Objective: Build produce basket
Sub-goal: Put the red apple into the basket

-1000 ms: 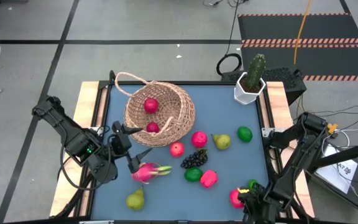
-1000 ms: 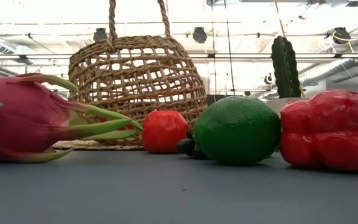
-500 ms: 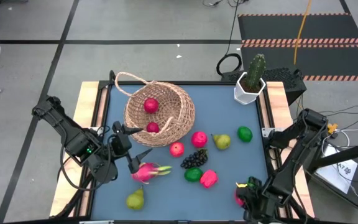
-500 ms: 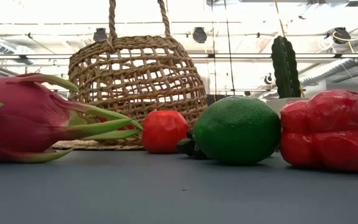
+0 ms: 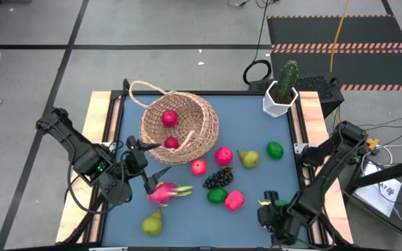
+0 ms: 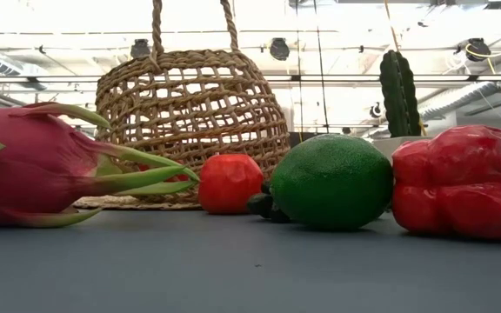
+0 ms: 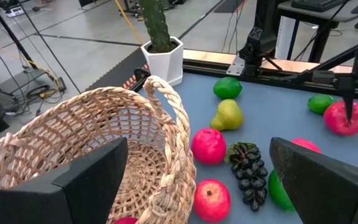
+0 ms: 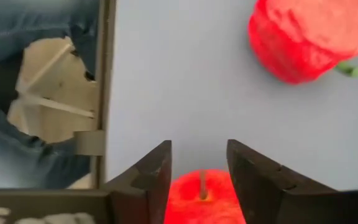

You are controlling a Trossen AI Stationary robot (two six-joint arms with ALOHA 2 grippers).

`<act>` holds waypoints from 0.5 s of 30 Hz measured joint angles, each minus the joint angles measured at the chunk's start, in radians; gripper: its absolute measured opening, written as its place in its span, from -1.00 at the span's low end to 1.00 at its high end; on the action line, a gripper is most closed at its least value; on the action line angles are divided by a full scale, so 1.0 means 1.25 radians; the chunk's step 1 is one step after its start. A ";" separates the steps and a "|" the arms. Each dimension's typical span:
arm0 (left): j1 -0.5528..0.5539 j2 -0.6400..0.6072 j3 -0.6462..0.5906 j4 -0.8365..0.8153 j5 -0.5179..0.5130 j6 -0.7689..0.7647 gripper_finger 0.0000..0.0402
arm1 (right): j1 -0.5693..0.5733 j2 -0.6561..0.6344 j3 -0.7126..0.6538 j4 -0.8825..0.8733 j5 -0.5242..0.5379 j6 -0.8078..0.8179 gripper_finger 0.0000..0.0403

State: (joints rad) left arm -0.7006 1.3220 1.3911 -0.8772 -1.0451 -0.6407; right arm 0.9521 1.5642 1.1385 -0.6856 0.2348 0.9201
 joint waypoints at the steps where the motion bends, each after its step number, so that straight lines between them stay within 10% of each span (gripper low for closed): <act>1: 0.000 0.000 0.000 0.000 0.000 0.000 0.94 | -0.006 0.000 0.000 -0.002 0.000 -0.020 -0.20; 15: 0.000 0.000 0.000 0.000 0.000 0.000 0.94 | -0.015 0.000 -0.079 0.070 -0.085 -0.064 -0.13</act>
State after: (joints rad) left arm -0.7006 1.3220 1.3914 -0.8772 -1.0451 -0.6407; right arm 0.9337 1.5642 1.0401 -0.5980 0.1287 0.8397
